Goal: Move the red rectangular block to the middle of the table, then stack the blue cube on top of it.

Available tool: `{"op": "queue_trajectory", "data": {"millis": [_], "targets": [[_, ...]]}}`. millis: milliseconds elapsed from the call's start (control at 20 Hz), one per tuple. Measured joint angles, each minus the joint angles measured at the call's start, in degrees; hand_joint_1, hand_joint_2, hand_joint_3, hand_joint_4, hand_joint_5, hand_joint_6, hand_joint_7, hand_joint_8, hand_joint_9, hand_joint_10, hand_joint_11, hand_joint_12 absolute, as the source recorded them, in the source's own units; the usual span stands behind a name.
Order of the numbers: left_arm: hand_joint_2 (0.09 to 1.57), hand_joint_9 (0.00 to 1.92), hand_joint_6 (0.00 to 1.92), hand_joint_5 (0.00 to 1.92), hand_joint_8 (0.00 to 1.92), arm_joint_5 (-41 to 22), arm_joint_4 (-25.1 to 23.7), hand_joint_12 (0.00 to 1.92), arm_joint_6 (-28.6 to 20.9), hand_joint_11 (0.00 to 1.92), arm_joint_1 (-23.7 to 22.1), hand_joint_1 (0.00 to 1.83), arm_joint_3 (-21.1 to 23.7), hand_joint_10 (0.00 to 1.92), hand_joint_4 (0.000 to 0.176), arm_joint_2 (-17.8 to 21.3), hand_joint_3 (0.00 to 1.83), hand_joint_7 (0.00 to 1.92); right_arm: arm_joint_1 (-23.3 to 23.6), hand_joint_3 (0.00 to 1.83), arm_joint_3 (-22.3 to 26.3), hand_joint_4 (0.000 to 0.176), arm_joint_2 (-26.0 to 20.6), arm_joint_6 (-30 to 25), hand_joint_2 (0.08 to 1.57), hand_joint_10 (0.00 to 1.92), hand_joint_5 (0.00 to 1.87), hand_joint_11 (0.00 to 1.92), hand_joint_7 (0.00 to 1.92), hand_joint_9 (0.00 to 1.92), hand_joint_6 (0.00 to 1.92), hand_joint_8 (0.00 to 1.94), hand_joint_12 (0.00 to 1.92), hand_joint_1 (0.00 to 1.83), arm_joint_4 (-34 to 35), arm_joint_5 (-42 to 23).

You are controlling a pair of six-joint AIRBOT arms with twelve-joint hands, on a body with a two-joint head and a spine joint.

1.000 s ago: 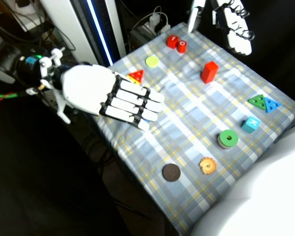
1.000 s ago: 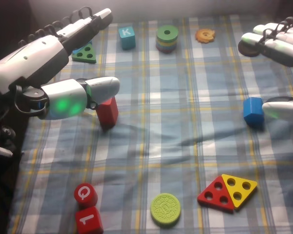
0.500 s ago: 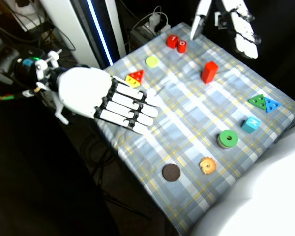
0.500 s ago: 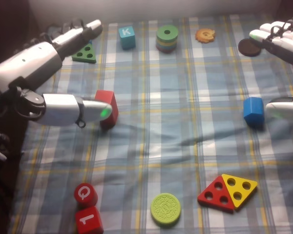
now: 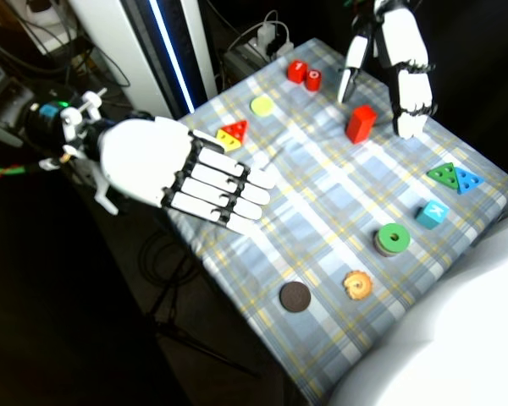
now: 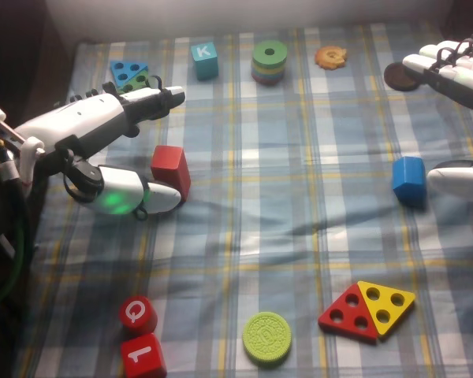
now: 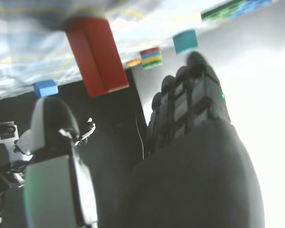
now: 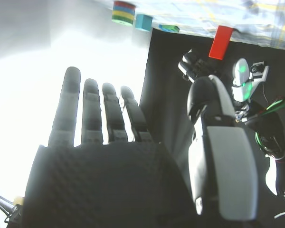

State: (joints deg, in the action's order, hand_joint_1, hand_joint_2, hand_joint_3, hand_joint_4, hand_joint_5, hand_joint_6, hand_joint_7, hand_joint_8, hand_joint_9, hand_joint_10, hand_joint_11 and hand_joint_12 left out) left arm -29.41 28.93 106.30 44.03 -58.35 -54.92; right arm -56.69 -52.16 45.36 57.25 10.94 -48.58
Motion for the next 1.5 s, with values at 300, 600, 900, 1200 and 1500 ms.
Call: {"op": "queue_trajectory", "data": {"millis": [300, 600, 900, 1200, 1500], "targets": [[1.07, 0.36, 0.02, 0.33, 0.02, 2.1, 3.5, 1.49, 5.7, 0.0, -1.0, 1.15, -1.2, 0.11, 0.003, -2.0, 0.0, 0.37, -0.4, 0.0, -0.1, 0.0, 0.6, -0.8, 1.24, 0.0, 0.0, 0.0, 0.0, 0.0, 0.0, 0.0, 0.3, 0.31, 0.2, 0.0], [1.25, 0.88, 1.05, 0.74, 1.65, 3.8, 3.7, 1.92, 6.0, 0.92, -1.5, 1.21, -2.3, 1.77, 0.0, -3.0, 0.0, 0.74, -0.4, 0.0, -0.3, 0.0, 0.9, -1.0, 1.24, 0.0, 0.0, 0.0, 0.0, 0.0, 0.0, 0.0, 0.22, 0.32, 0.2, -0.1], [1.28, 0.91, 1.21, 0.66, 1.66, 0.5, -1.1, 1.92, 5.9, 1.0, -3.4, 1.19, 1.8, 1.92, 0.0, -2.0, 0.0, 0.73, -1.1, 0.0, -0.3, 0.0, 0.9, -1.3, 1.25, 0.0, 0.0, 0.0, 0.0, 0.0, 0.0, 0.0, 0.27, 0.36, 0.5, -0.1], [1.26, 0.87, 1.21, 0.68, 1.6, -1.4, -5.4, 1.92, 5.9, 0.91, -7.2, 1.2, 2.6, 1.8, 0.0, -1.9, 0.0, 0.76, -1.2, 0.0, -0.3, 0.0, 0.9, -1.6, 1.26, 0.0, 0.0, 0.0, 0.0, 0.0, 0.0, 0.0, 0.07, 0.39, 0.4, -0.6], [1.23, 0.92, 1.28, 0.74, 1.45, 4.8, -4.7, 1.92, 5.9, 0.95, -12.7, 1.21, -5.2, 1.89, 0.0, -10.1, 0.0, 0.78, -1.4, 0.0, -0.3, 0.0, 1.0, -1.7, 1.26, 0.0, 0.0, 0.01, 0.0, 0.0, 0.0, 0.0, 0.0, 0.34, 0.6, -0.7]]}}
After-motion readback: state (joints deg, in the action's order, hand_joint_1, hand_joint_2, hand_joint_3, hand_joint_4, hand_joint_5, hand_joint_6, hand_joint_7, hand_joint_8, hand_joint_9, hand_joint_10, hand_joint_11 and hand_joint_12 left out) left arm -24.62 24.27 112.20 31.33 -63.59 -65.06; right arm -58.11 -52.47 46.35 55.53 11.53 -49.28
